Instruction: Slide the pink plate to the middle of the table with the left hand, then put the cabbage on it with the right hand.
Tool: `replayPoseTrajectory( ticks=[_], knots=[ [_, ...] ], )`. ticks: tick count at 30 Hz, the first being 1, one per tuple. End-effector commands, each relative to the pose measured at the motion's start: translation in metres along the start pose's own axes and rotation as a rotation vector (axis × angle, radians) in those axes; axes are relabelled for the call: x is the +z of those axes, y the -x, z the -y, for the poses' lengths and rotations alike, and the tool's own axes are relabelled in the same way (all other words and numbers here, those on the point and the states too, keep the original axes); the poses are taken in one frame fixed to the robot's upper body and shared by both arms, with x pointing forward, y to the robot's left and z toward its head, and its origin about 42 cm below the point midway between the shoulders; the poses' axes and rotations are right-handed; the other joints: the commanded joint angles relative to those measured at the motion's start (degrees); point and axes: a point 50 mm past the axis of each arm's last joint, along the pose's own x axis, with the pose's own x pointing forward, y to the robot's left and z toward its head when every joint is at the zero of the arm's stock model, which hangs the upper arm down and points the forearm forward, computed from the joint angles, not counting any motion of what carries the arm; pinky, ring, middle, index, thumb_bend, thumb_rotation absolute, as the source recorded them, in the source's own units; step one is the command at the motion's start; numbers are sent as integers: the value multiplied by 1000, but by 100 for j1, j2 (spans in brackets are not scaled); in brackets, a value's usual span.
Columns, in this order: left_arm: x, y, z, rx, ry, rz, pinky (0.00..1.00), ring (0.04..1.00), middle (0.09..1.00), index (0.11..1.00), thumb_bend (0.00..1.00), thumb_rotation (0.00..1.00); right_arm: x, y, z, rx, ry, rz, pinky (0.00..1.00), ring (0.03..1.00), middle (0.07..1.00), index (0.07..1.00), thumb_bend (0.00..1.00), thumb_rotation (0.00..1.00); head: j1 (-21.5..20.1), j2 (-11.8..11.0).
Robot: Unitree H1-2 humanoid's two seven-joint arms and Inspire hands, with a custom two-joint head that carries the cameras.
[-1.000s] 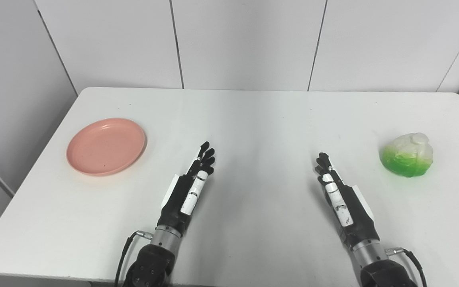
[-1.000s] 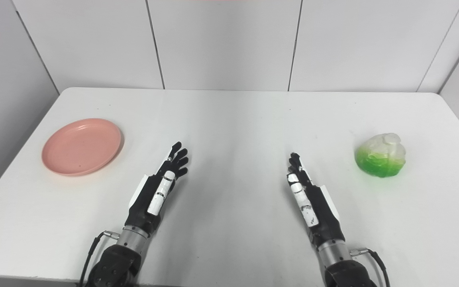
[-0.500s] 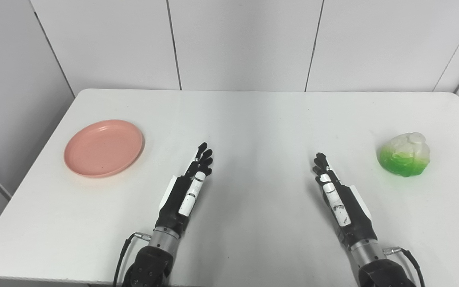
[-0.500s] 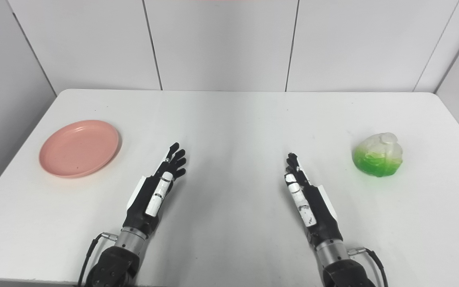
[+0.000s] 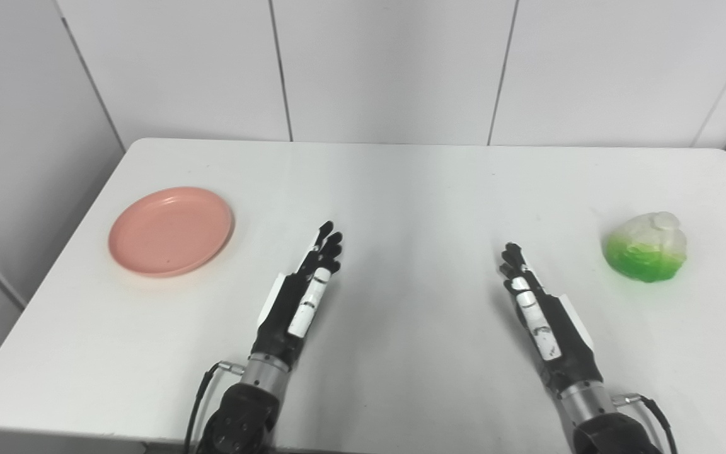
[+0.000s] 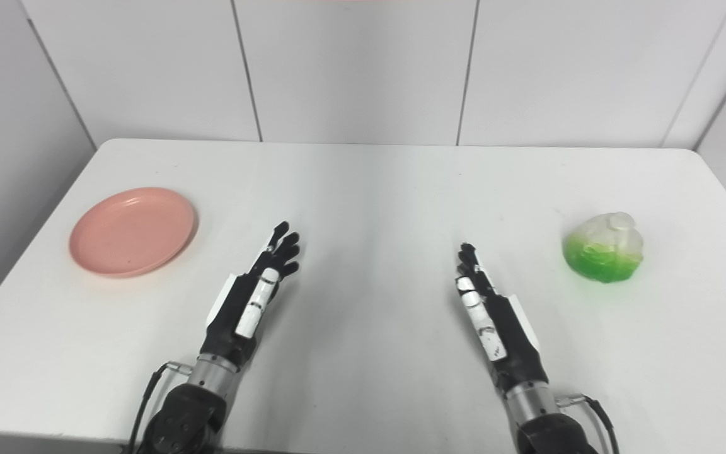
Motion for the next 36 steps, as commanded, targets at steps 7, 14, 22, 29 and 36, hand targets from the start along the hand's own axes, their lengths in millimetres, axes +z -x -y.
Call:
replayPoseTrajectory(
  ticks=[7, 14, 22, 29, 36],
  knots=[
    [-49, 4, 28, 3, 11, -125, 942, 963, 972, 959, 469, 1000, -4, -3, 13, 26, -1, 38, 1000, 1000, 1000, 1000, 191, 1000, 382, -266],
    [-57, 2, 30, 0, 19, -121, 954, 967, 975, 957, 493, 1000, -3, -4, 12, 29, -11, 25, 1000, 1000, 1000, 1000, 175, 1000, 392, -328],
    [-52, 4, 28, 13, 27, -122, 956, 957, 972, 954, 492, 1000, 2, -1, 9, 26, -16, 33, 1000, 1000, 1000, 1000, 158, 1000, 359, -259],
    [-40, 5, 22, -8, 63, -121, 961, 959, 976, 960, 446, 1000, 7, -1, 4, 27, -14, 37, 1000, 1000, 1000, 1000, 156, 1000, 334, -189],
    [-10, 1, 16, -37, 104, -100, 983, 990, 993, 977, 442, 1000, 8, 0, 1, 29, -13, 45, 1000, 1000, 1000, 1000, 140, 1000, 429, -191]
  ],
)
